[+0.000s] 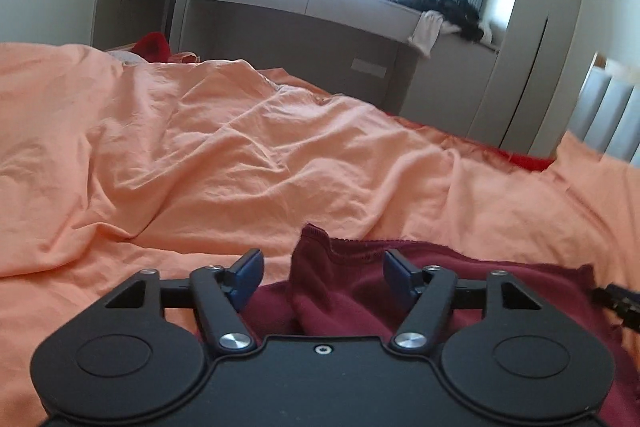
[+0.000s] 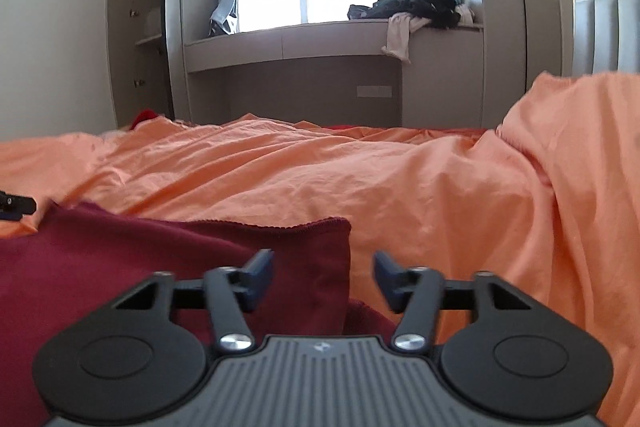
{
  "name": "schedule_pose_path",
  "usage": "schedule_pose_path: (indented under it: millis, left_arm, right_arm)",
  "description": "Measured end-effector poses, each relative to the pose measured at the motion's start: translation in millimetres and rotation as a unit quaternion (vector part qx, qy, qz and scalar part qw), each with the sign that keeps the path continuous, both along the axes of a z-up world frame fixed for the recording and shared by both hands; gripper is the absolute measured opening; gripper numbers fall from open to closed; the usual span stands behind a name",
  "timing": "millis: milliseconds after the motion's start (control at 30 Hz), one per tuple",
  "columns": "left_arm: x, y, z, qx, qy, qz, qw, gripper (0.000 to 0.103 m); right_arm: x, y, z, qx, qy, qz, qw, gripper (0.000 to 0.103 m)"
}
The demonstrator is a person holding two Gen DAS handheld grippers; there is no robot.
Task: Fold small clothes
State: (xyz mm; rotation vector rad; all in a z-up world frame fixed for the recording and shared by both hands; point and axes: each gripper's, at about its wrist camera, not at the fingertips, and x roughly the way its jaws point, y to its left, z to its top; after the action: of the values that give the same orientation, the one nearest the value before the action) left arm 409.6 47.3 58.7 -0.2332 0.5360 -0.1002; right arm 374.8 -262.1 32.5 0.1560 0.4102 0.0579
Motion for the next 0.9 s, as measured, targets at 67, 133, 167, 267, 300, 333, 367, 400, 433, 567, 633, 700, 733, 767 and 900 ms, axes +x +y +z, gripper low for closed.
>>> schedule_pose_path:
  millis: [67,133,167,267,300,333,367,400,433,567,633,700,733,767,900]
  left_arm:
    - [-7,9,4,-0.017,0.0,-0.01,0.9998,0.083]
    - [-14,15,6,-0.026,-0.001,-0.016,0.9995,0.086]
    - [-18,17,7,-0.025,0.001,-0.021,0.9995,0.087]
    - [-30,21,9,-0.017,-0.002,-0.033,0.9993,0.094]
    - [-34,21,9,-0.014,-0.004,-0.036,0.9992,0.096]
    - [-39,21,9,-0.011,-0.007,-0.042,0.999,0.097]
    - [-44,21,8,-0.007,-0.009,-0.049,0.9987,0.098]
    - [-49,20,7,-0.001,-0.01,-0.057,0.9983,0.098]
    - [-55,19,6,0.009,-0.011,-0.066,0.9977,0.098]
    - [-73,10,0,0.075,-0.016,-0.091,0.9929,0.086]
    - [-77,6,-3,0.098,-0.013,-0.095,0.9905,0.072]
    - [-75,7,-6,0.091,0.001,-0.103,0.9904,0.061]
    - [-72,8,-8,0.082,0.013,-0.108,0.9906,0.05]
    - [-69,9,-10,0.076,0.026,-0.109,0.9908,0.044]
    - [-64,8,-16,0.069,0.04,-0.118,0.9898,0.033]
  right_arm:
    - [-5,-5,1,0.019,-0.001,0.005,1.0,0.086]
    - [-9,-8,3,0.034,-0.001,0.011,0.999,0.09]
    - [-11,-10,3,0.042,0.0,0.015,0.999,0.095]
    - [-19,-16,3,0.065,-0.001,0.024,0.998,0.103]
    - [-19,-15,3,0.068,0.0,0.025,0.997,0.103]
    - [-20,-16,2,0.069,-0.002,0.024,0.997,0.103]
    - [-20,-17,1,0.07,-0.003,0.024,0.997,0.103]
    - [-19,-16,0,0.072,-0.003,0.023,0.997,0.103]
    - [-18,-16,-1,0.073,-0.002,0.021,0.997,0.103]
    - [-13,-14,-4,0.075,-0.006,0.018,0.997,0.103]
    - [-10,-12,-6,0.071,-0.006,0.014,0.997,0.099]
    - [-7,-9,-7,0.066,-0.006,0.012,0.998,0.09]
    - [-7,-8,-7,0.063,-0.005,0.012,0.998,0.089]
    - [-6,-7,-8,0.06,-0.004,0.013,0.998,0.087]
    - [-2,-4,-12,0.051,0.001,0.021,0.998,0.079]
